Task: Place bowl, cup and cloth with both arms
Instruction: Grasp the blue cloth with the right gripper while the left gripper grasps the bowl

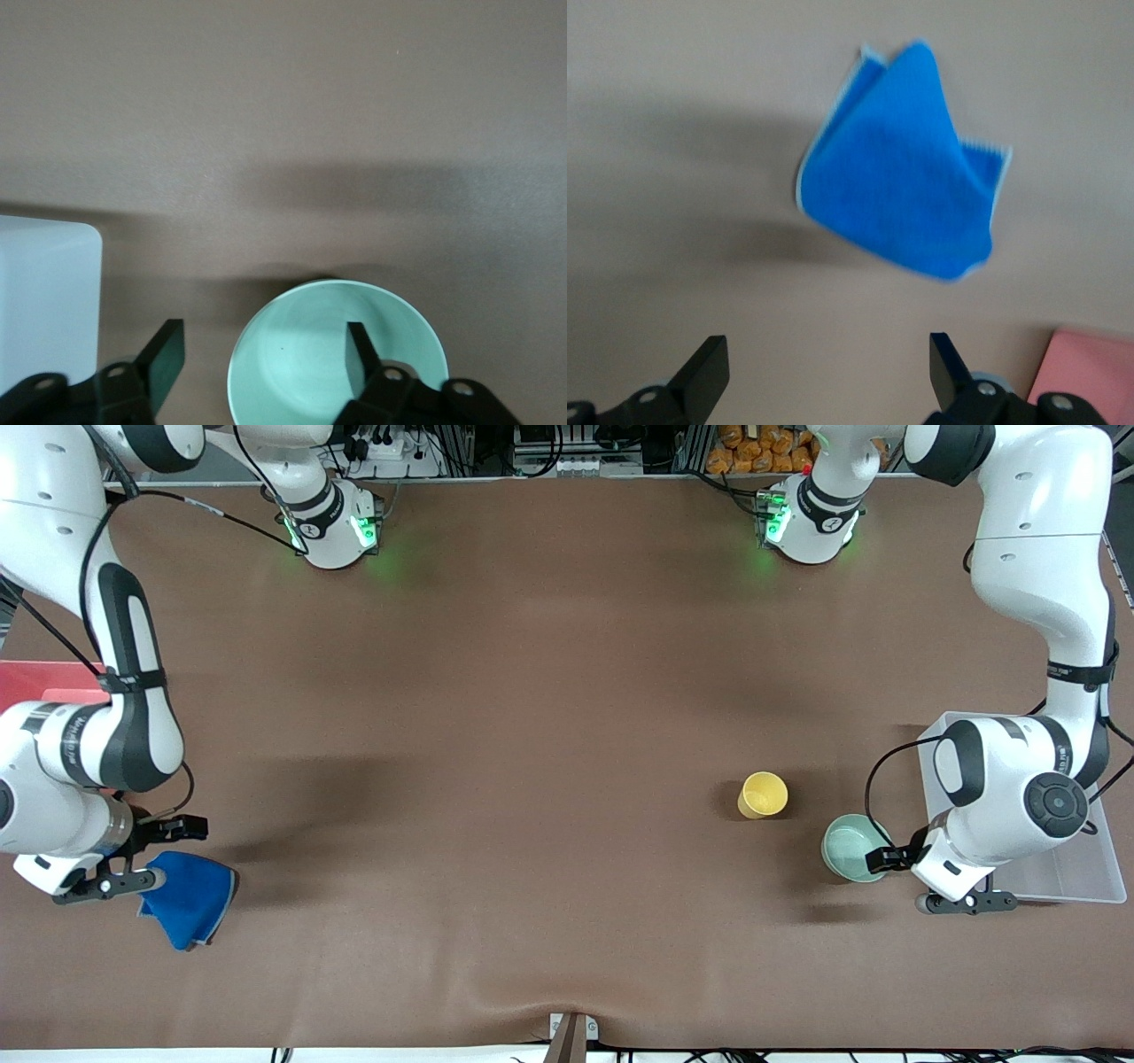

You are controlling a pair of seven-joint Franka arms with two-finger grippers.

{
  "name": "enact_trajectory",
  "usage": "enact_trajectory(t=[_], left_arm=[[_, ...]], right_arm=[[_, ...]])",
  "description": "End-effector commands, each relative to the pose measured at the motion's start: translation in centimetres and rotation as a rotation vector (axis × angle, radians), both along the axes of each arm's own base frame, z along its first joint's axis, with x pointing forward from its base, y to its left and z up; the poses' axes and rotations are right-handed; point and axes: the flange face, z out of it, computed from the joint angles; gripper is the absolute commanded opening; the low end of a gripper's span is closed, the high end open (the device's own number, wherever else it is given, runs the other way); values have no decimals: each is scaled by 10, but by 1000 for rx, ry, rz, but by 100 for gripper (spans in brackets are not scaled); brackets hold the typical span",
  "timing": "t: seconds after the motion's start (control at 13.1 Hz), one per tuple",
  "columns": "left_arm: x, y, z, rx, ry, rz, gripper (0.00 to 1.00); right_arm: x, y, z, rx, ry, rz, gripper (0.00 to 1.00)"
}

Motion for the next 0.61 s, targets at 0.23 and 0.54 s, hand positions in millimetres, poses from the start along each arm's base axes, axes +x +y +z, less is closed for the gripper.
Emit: enact_trajectory(t=[0.23, 0.54], left_arm=[[-5, 1, -28, 4, 36, -4, 62], [-7, 1, -37, 3, 48, 0, 20]], right_arm=[[32, -7, -10, -52, -178, 272, 100], [42, -22, -56, -64, -261, 275, 100]])
